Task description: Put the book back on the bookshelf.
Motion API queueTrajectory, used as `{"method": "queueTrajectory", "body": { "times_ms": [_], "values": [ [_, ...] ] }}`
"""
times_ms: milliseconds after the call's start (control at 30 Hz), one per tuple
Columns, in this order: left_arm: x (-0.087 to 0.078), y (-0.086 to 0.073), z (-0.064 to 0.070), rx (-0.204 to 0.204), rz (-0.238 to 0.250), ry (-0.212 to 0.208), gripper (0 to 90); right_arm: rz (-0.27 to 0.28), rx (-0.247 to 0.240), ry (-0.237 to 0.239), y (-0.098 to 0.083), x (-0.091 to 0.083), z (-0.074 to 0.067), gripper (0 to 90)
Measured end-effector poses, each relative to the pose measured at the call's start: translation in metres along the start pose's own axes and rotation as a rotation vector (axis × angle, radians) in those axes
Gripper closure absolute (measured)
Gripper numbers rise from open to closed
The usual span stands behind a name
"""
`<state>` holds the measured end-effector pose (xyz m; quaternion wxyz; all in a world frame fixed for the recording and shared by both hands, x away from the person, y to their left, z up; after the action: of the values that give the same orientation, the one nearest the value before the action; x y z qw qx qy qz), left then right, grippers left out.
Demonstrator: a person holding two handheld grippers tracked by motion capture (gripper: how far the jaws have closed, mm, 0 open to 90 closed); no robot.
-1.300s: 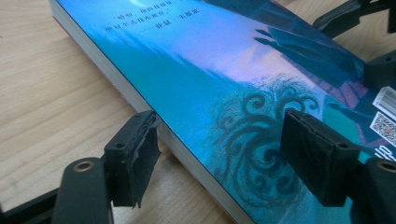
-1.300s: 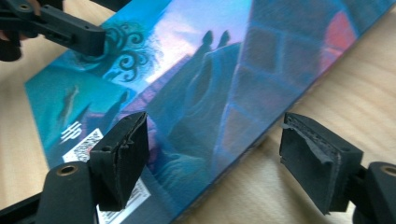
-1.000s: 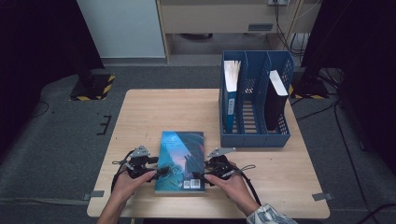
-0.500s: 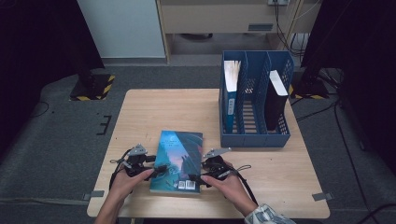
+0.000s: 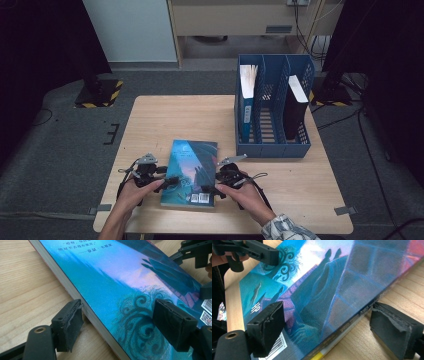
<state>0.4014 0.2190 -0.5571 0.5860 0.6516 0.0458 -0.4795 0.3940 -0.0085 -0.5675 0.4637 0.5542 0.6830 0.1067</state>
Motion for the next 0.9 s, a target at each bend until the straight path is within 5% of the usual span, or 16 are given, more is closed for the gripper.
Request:
{"method": "queueTrajectory", "body": {
  "times_ms": [567,800,900],
  "values": [
    [-0.004,-0.001,-0.002,0.012,-0.015,0.012,23.4,0.011,-0.012,0.001,0.017,-0.001,-0.005,22.8],
    [-0.004,0.002,-0.006,0.044,-0.059,-0.016,22.3,-0.014,-0.024,0.002,0.02,-0.001,-0.002,23.0],
    [-0.002,0.002,-0.01,0.022,-0.1,-0.056,20.6,-0.016,-0.033,-0.011,0.021,0.0,-0.002,23.0]
  ]
}}
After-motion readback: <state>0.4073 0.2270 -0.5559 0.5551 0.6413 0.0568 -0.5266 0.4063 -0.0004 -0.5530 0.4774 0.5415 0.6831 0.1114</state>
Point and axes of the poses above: each handheld gripper's, and its own axes: x roughly forward along the jaws, y roughly out of its top, z roughly to its right, the point moved 6 cm from there along x, roughly forward along the jaws, and after that the axes turned 13 degrees about y, right-handed, at the moved point
